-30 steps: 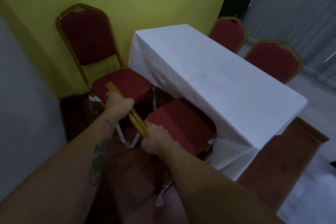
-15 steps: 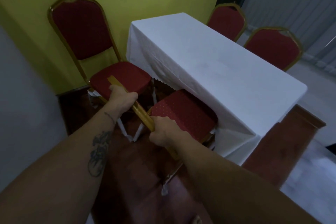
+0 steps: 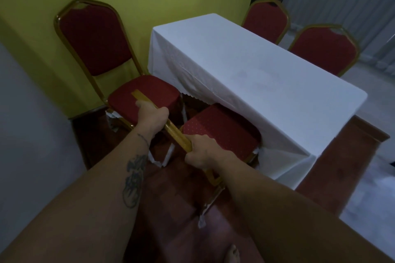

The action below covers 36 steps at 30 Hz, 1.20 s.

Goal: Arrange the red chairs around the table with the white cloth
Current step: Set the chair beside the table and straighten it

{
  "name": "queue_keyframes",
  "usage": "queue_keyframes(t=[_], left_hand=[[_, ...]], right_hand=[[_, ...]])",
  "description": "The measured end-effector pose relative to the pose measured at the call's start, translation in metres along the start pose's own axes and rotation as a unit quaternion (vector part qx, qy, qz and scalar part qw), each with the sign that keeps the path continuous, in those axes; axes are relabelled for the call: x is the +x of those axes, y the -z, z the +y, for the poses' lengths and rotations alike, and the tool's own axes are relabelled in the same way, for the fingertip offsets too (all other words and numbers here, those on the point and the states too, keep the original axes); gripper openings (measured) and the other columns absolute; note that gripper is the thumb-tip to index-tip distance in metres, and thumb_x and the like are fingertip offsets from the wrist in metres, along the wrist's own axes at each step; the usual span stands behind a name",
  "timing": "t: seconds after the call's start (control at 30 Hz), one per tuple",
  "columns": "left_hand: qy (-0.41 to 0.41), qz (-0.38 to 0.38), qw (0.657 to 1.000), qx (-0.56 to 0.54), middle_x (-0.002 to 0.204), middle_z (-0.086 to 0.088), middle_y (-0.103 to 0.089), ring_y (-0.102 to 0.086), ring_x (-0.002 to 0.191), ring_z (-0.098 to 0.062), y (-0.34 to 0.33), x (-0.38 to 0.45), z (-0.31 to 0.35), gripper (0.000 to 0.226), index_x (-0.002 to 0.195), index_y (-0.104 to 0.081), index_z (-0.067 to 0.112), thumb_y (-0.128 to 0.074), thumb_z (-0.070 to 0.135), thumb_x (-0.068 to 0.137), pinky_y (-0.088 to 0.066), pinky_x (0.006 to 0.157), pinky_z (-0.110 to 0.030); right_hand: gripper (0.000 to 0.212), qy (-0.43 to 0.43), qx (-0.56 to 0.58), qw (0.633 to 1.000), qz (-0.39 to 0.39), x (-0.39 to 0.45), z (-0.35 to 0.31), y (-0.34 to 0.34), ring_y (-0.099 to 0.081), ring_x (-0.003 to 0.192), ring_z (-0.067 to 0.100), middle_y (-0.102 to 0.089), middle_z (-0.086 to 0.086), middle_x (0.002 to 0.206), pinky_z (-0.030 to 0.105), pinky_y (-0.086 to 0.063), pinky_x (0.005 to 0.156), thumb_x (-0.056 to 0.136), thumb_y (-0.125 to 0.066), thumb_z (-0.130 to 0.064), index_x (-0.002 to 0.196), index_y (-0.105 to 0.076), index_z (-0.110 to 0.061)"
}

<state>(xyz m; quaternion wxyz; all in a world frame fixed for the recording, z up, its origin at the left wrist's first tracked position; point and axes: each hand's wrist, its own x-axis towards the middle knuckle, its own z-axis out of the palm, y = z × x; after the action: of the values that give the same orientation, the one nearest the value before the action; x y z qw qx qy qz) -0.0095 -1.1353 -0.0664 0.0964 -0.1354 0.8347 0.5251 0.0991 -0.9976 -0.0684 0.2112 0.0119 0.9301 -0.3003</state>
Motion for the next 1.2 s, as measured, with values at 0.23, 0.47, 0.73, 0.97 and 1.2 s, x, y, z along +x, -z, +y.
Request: queue_keyframes(t=[0.23, 0.47, 0.73, 0.97, 1.2], left_hand=[[-0.004, -0.003, 0.999, -0.034, 0.135, -0.021, -0.052, -0.056, 0.119, -0.035, -0.02, -0.002, 0.014, 0.074, 0.146, -0.016, -0.004, -0.056, 0.008, 0.085, -0.049, 0.104, -0.046], [-0.002, -0.06, 0.997, -0.056, 0.14, -0.026, -0.046, -0.058, 0.118, -0.039, -0.056, 0.008, 0.032, 0.091, 0.147, -0.01, 0.008, -0.059, 0.017, 0.07, -0.055, 0.096, -0.053], [-0.009, -0.042, 0.999, -0.029, 0.131, -0.021, -0.051, -0.06, 0.114, -0.036, -0.055, 0.019, 0.043, 0.078, 0.142, -0.018, 0.002, -0.061, 0.012, 0.078, -0.055, 0.096, -0.051], [-0.01, -0.052, 0.998, -0.024, 0.116, -0.019, -0.058, -0.066, 0.099, -0.033, -0.048, 0.032, 0.044, 0.077, 0.141, -0.015, 0.005, -0.063, 0.018, 0.081, -0.06, 0.084, -0.052], [0.046, -0.08, 0.993, 0.077, 0.124, -0.012, -0.056, -0.057, 0.101, -0.031, -0.025, 0.05, 0.063, 0.081, 0.145, -0.034, -0.003, -0.064, 0.041, 0.083, -0.051, 0.061, -0.038]], right_hand=[[0.056, -0.041, 0.005, 0.999, 0.002, 0.006, 0.016, 0.016, -0.067, 0.084, 0.024, -0.066, 0.0, 0.095, 0.035, -0.055, 0.07, 0.084, -0.063, -0.017, 0.135, -0.056, -0.039], [0.066, -0.075, 0.008, 0.997, 0.02, 0.002, 0.046, 0.043, -0.065, 0.087, 0.021, -0.066, 0.001, 0.099, 0.03, -0.046, 0.071, 0.086, -0.061, -0.019, 0.145, -0.047, -0.044], [0.066, -0.07, 0.017, 0.996, 0.045, 0.017, 0.05, 0.044, -0.065, 0.093, 0.026, -0.067, 0.004, 0.106, 0.035, -0.052, 0.08, 0.085, -0.063, -0.022, 0.147, -0.047, -0.042], [0.062, -0.074, 0.002, 0.997, 0.008, 0.035, 0.045, 0.05, -0.065, 0.096, 0.026, -0.063, 0.005, 0.109, 0.039, -0.056, 0.083, 0.087, -0.066, -0.025, 0.146, -0.047, -0.03], [0.095, -0.04, 0.016, 0.998, -0.043, 0.07, 0.018, 0.082, -0.052, 0.129, 0.033, -0.048, 0.01, 0.15, 0.046, -0.049, 0.103, 0.077, -0.078, -0.049, 0.156, -0.034, -0.021]])
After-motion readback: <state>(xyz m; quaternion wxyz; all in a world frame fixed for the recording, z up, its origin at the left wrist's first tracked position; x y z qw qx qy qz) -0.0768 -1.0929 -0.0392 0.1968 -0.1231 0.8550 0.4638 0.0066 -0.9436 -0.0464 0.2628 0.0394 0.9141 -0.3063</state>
